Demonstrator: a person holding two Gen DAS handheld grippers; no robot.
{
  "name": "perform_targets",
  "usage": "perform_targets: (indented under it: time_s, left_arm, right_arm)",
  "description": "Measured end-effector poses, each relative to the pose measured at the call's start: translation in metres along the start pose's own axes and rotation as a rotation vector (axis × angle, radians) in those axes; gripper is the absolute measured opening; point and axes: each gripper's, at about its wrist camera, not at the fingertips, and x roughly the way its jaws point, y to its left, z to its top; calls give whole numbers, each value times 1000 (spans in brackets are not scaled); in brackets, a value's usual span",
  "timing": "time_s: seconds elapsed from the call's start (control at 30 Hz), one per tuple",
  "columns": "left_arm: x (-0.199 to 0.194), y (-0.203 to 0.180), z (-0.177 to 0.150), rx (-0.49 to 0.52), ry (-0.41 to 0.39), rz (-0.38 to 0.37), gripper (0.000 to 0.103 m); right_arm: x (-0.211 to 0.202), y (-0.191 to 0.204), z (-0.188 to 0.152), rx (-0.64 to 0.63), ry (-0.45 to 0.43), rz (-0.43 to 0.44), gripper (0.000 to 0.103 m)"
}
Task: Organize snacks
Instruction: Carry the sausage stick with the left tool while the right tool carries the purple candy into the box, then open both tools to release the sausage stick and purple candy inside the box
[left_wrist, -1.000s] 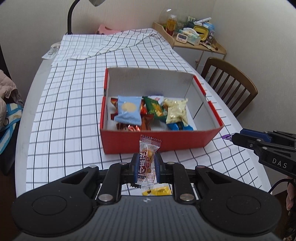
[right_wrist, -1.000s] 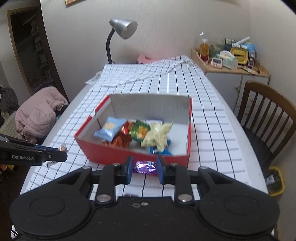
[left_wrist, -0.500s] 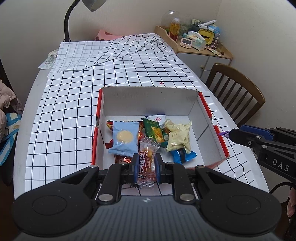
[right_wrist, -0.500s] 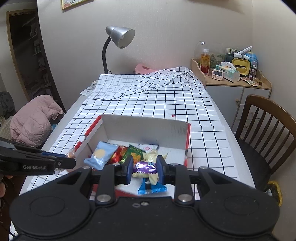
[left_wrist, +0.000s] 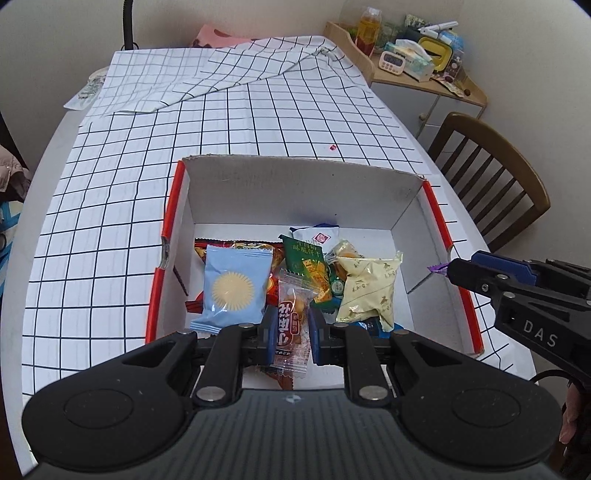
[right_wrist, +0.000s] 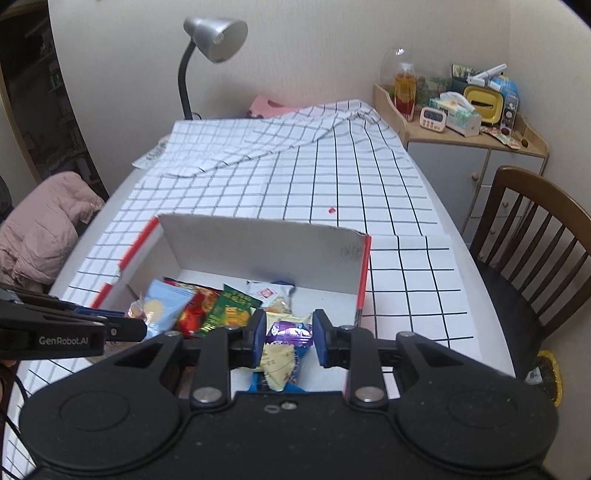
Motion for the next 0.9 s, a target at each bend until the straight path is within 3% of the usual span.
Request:
perform_targets:
  time_s: [0.33, 0.9]
  left_arm:
    - [37, -14, 1, 15, 59, 11, 17]
    - [72, -24, -11, 53, 128, 46, 17]
  right_arm:
    - [43, 4, -10, -56, 86, -6, 25]
    - [63, -1, -18, -91, 145, -1, 25]
